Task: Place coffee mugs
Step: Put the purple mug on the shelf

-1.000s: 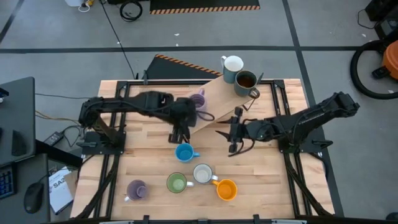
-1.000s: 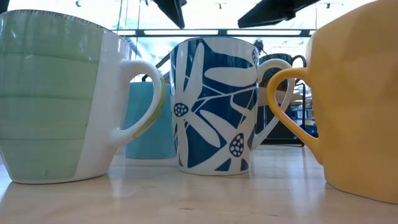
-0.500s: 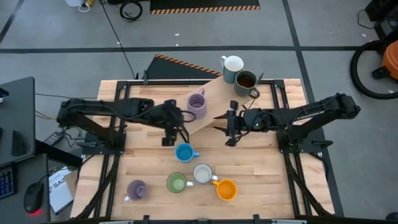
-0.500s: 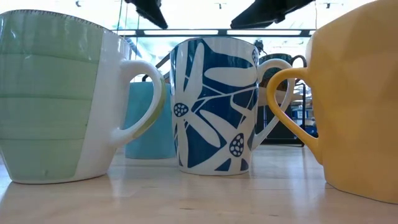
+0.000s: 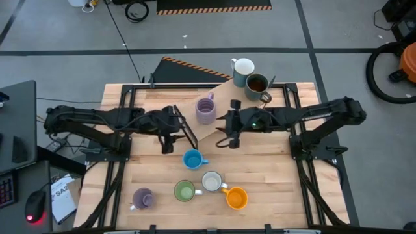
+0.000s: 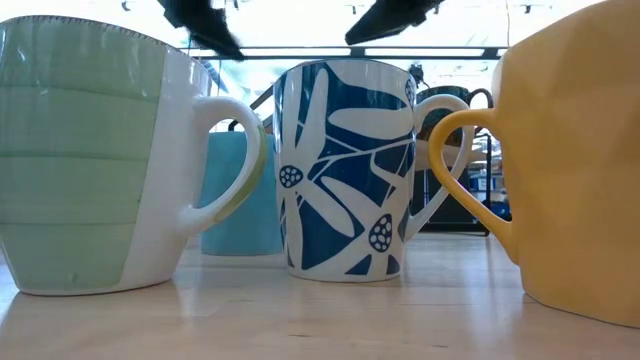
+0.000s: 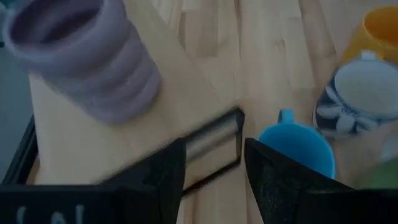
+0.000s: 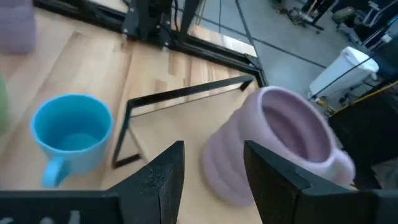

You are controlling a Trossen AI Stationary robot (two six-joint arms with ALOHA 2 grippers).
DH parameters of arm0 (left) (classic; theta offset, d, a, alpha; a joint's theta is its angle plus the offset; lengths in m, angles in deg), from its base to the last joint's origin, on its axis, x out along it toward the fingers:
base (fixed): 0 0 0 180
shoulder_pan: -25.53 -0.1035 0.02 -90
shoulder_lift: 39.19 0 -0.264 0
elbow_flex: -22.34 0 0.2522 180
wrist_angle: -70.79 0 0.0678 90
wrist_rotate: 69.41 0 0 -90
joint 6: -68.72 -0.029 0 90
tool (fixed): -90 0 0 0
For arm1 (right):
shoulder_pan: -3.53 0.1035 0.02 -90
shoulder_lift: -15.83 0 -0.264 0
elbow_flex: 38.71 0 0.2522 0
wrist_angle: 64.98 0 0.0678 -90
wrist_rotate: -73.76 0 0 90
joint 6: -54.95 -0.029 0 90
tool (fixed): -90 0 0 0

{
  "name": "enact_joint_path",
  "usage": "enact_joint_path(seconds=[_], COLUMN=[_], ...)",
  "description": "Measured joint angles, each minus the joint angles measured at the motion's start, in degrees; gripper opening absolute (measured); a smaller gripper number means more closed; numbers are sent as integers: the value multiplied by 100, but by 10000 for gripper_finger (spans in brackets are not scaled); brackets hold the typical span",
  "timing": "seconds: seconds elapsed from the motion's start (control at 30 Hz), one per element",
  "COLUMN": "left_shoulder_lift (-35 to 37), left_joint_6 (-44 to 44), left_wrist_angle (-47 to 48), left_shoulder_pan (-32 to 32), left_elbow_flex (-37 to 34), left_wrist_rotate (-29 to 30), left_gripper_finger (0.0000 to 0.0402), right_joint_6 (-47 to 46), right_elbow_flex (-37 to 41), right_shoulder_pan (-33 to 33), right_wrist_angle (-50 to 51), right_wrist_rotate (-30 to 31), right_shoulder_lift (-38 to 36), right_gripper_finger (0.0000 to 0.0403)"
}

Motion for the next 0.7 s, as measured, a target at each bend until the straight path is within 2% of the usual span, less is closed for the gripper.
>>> enact_joint_path(seconds=[0.13, 0.27, 0.43, 0.7], left_shoulder_lift=[356, 781, 1277, 1936], left_joint_6=[3, -37, -189, -478], left_wrist_angle=[-155, -463, -692, -899], left_shoulder_pan=[3, -17, -80, -301], left_elbow_flex=[-412, -822, -1332, -1697], left_wrist_rotate=[-2, 13, 103, 153], left_gripper_finger=[171, 171, 171, 171], right_joint_6=[167, 637, 1060, 1236], right_elbow_flex=[-494, -767, -1118, -1900], right_shoulder_pan=[-118, -209, -465, -925], right_wrist_angle=[284, 191, 175, 520], right_wrist_rotate=[-28, -395, -292, -790], right_shoulder_lift=[320, 617, 1020, 1623], right_gripper_finger=[171, 171, 171, 171])
